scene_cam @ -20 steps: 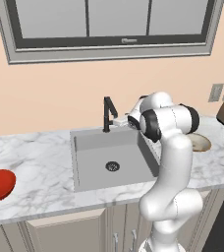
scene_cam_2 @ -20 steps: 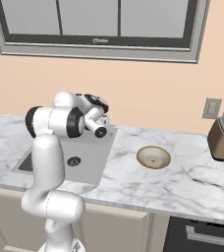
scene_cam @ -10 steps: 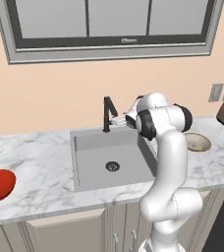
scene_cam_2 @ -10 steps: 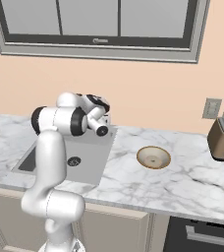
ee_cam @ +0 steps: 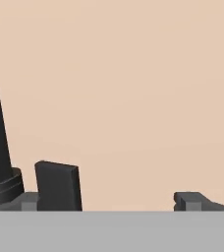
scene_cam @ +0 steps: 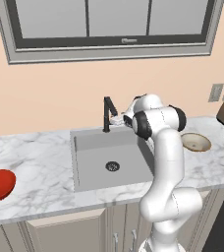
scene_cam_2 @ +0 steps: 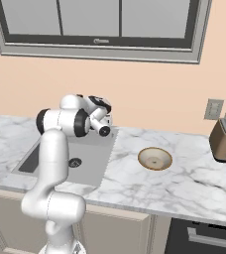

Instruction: Rinse each bowl for a few seconds and place them down in the sink or on the counter.

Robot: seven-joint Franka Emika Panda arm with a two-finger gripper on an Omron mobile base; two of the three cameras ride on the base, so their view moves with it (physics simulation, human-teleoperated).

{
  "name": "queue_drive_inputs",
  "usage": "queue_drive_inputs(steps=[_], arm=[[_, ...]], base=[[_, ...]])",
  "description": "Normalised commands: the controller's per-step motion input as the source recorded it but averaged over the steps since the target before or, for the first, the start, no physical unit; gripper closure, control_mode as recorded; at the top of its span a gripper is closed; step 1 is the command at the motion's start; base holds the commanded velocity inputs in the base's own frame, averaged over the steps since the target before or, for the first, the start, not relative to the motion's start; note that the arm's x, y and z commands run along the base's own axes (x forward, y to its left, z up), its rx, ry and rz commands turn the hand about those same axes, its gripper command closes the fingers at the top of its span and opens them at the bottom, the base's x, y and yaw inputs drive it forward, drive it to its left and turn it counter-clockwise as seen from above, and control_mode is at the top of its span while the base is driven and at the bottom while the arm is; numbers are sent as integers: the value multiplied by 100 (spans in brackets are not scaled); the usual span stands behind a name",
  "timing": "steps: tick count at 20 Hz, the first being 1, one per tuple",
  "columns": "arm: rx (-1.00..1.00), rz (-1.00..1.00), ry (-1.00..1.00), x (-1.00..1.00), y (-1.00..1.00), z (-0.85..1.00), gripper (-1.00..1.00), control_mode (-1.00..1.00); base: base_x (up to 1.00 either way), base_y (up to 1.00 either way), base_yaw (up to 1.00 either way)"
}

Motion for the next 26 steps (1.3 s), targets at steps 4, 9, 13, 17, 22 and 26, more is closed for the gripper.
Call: queue_drive_inputs(steps=[4,9,13,17,22,26], arm=[[0,0,0,27,0,-9,-100,-100],[0,0,0,28,0,-8,-100,-100],[0,0,0,31,0,-9,-100,-100],[1,0,0,29,0,-10,-100,-100],[1,0,0,28,0,-10,100,-100],[3,0,2,6,-18,-7,100,-100]], base=[[0,0,0],[0,0,0],[0,0,0],[0,0,0],[0,0,0],[0,0,0]])
